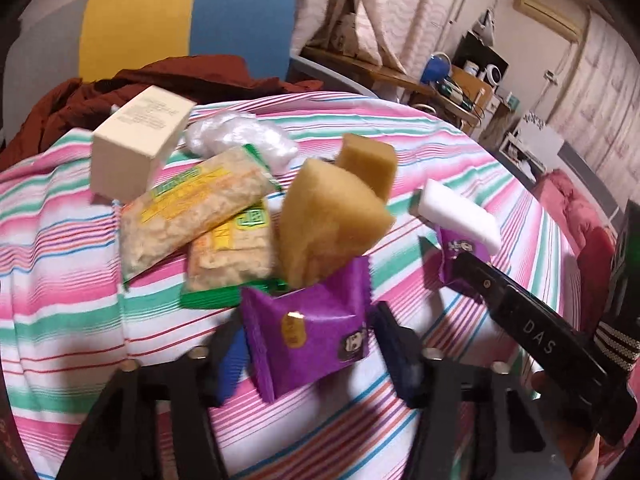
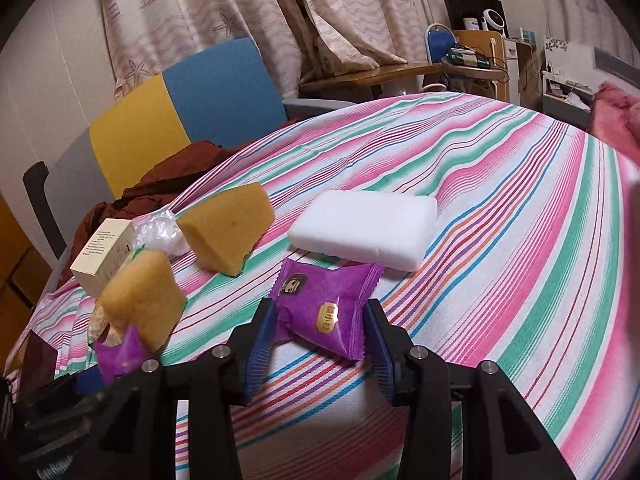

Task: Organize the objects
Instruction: 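Lift the purple packets with both grippers and carry them toward the tray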

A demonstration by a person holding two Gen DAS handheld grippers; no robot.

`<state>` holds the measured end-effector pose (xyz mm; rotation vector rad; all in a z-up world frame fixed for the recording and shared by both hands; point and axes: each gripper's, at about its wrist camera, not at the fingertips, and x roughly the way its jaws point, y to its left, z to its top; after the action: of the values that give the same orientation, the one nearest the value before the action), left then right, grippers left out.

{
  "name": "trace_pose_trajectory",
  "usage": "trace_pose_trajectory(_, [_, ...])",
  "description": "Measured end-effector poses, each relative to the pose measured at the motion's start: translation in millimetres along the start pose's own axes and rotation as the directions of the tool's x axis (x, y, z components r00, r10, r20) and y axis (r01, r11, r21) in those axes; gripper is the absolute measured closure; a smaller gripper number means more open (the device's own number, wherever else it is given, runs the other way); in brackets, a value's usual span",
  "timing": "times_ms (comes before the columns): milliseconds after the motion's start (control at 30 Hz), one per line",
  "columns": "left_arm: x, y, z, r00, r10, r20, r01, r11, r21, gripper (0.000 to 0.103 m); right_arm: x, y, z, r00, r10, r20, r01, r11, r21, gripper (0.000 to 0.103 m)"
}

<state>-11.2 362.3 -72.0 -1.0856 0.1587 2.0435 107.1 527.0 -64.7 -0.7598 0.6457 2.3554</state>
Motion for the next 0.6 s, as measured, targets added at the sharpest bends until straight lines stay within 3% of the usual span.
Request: trace_pose_trajectory(600, [-37.5, 22.9, -34.5, 0.998, -0.008, 0.07, 0.008, 1.0, 0.004, 0.057, -20.8, 33.0, -11.5, 0.999, 0.037, 0.024, -0.032, 0.987, -0.159, 0.06])
